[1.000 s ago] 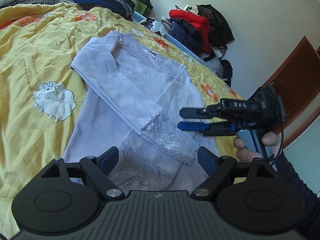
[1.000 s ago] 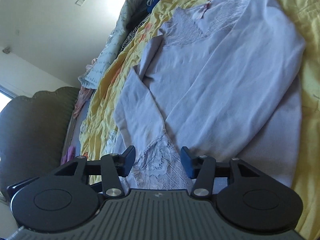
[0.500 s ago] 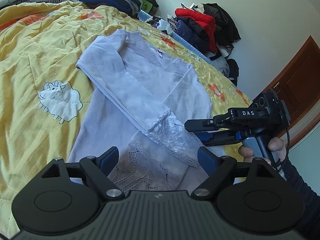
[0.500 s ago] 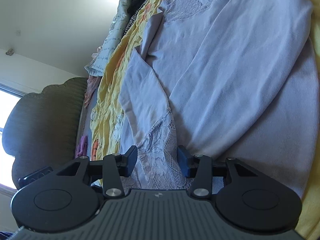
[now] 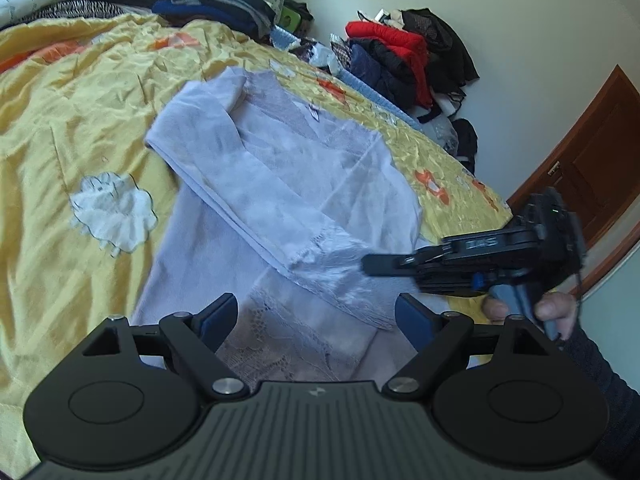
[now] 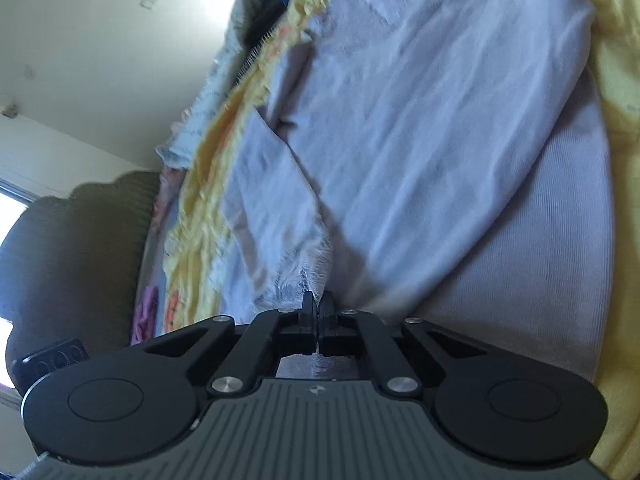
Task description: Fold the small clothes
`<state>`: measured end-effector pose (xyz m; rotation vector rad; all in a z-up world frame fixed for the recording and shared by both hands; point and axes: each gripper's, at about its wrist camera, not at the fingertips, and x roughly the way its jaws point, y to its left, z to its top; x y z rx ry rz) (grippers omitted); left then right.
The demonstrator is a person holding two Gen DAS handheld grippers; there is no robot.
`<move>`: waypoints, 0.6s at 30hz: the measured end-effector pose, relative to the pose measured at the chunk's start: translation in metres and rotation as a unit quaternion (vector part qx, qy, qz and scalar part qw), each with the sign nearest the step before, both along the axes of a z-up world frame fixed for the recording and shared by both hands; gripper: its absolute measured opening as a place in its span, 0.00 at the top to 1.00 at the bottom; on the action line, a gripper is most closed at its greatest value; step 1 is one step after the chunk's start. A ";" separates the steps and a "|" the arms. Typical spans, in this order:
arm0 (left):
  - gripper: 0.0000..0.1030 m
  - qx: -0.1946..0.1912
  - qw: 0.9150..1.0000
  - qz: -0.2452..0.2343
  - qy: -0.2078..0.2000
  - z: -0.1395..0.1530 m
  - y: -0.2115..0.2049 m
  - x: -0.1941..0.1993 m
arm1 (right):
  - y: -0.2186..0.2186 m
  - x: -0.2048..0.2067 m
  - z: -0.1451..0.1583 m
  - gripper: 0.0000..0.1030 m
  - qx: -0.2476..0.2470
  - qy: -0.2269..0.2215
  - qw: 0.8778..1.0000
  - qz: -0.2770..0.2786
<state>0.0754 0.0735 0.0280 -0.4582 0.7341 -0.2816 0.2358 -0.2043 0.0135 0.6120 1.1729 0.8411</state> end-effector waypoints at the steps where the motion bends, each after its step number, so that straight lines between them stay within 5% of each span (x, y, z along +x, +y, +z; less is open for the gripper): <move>1: 0.16 0.005 1.000 0.006 -0.005 0.001 0.001 0.000 | -0.004 -0.002 0.006 0.96 0.025 -0.002 1.000 -0.006; 6: 0.16 0.034 0.999 0.013 -0.032 0.011 0.000 0.004 | -0.039 -0.028 0.062 0.96 0.151 -0.056 0.986 -0.034; 9: 0.16 0.028 0.998 0.011 -0.048 0.016 0.001 0.007 | -0.076 -0.051 0.062 0.96 0.192 -0.047 0.977 -0.075; 14: 0.16 0.023 0.999 0.004 -0.042 0.012 -0.005 0.013 | -0.109 -0.077 -0.008 0.94 0.115 0.055 0.981 -0.150; 18: 0.16 0.032 0.999 -0.004 -0.039 0.013 -0.011 0.011 | -0.109 -0.084 -0.012 0.94 0.092 0.047 0.982 -0.160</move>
